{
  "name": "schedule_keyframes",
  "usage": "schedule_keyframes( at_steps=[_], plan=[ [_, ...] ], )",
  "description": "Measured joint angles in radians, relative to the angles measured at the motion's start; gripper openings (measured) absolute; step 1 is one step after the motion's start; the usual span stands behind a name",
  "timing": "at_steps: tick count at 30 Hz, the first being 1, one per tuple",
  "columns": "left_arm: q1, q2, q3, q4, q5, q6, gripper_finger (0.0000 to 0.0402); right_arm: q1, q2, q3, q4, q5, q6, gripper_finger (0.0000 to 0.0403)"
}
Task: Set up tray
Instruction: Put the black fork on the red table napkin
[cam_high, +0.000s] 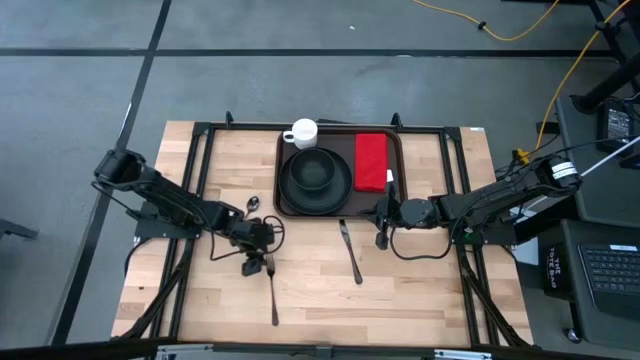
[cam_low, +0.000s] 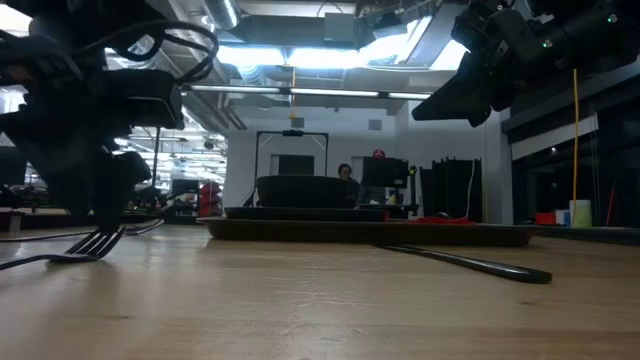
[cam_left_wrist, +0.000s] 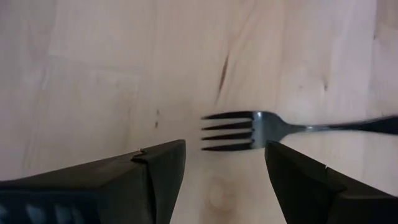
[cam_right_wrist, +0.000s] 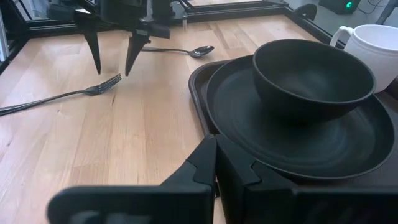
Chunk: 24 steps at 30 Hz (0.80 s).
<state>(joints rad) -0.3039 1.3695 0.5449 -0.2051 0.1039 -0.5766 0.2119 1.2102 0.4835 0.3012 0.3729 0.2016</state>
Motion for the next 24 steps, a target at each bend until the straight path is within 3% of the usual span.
schedule_keyframes(
  at_steps=[3, 8, 14, 18, 24],
  plan=[
    [0.01, 0.011, 0.0, 0.002, 0.007, 0.002, 0.0211, 0.0, 0.0, 0.0, 0.0, 0.0, 0.0, 0.0013],
    [0.043, 0.034, 0.0, 0.008, 0.101, 0.043, 0.0211, 0.0, 0.0, 0.0, -0.004, 0.0, 0.0, 0.0013],
    [0.101, 0.051, 0.0, 0.008, 0.122, 0.123, 0.0211, 0.0, 0.0, 0.0, -0.006, 0.0, 0.0, 0.0013],
    [0.143, 0.052, 0.0, 0.007, 0.21, 0.166, 0.0211, 0.0, 0.0, 0.0, -0.006, 0.0, 0.0, 0.0013],
    [0.19, 0.061, 0.0, -0.008, 0.23, 0.206, 0.0211, 0.0, 0.0, 0.0, -0.008, 0.0, 0.0, 0.0013]
  ],
)
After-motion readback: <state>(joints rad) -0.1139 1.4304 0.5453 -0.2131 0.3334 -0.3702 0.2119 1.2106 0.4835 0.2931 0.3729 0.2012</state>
